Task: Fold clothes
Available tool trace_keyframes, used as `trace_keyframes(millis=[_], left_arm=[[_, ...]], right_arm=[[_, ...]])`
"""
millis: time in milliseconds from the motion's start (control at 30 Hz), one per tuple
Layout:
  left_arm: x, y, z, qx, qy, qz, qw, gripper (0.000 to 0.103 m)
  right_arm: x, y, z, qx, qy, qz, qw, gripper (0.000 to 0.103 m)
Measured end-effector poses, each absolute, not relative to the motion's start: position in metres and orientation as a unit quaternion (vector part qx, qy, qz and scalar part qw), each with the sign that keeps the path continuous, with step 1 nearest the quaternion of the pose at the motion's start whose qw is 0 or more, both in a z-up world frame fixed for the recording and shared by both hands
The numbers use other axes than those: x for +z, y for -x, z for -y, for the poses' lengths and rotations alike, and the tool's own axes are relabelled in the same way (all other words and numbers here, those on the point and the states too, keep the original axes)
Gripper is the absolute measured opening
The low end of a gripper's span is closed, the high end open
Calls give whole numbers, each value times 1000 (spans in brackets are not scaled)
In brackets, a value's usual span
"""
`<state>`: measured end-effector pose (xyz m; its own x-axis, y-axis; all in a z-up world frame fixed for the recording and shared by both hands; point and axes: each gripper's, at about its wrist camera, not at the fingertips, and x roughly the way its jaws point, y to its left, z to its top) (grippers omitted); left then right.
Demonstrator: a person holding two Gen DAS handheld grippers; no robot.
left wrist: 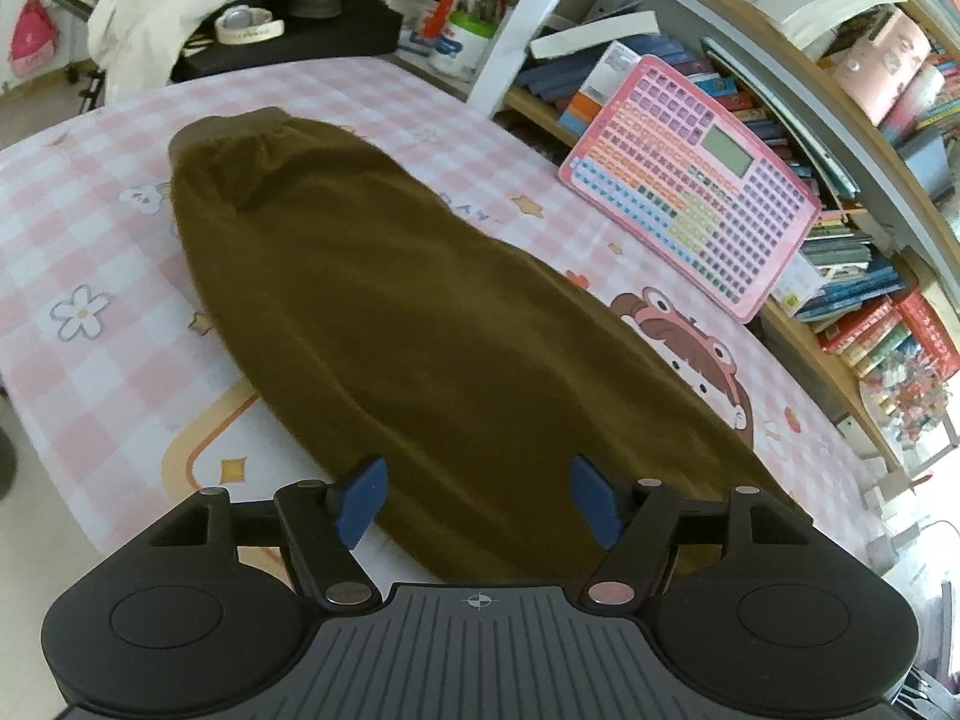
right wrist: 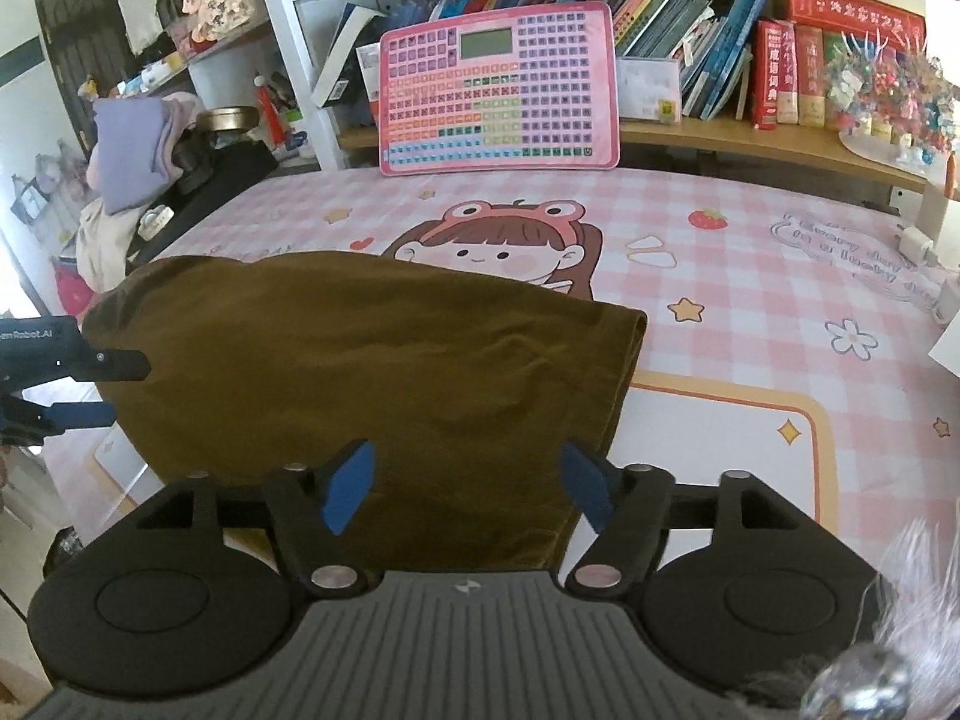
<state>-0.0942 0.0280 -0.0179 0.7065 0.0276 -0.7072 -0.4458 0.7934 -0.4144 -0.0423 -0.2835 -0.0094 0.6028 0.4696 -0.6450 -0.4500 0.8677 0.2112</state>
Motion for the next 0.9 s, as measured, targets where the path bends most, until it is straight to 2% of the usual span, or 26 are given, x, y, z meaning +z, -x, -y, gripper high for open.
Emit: trace_keyframes(millis=[267,733,900], left_arm=[[-25,90,-50,100,295,-368,876,71],[-39,111,-145,109,331,-388,853,71],[-46,118,-186,107,380,-371,841,71]], right_arm=[[-6,53,263,224,-12,-367,903,79],[-5,80,165,202,2,-379,903,81],[-6,87,137,178,3,-382,907,82]])
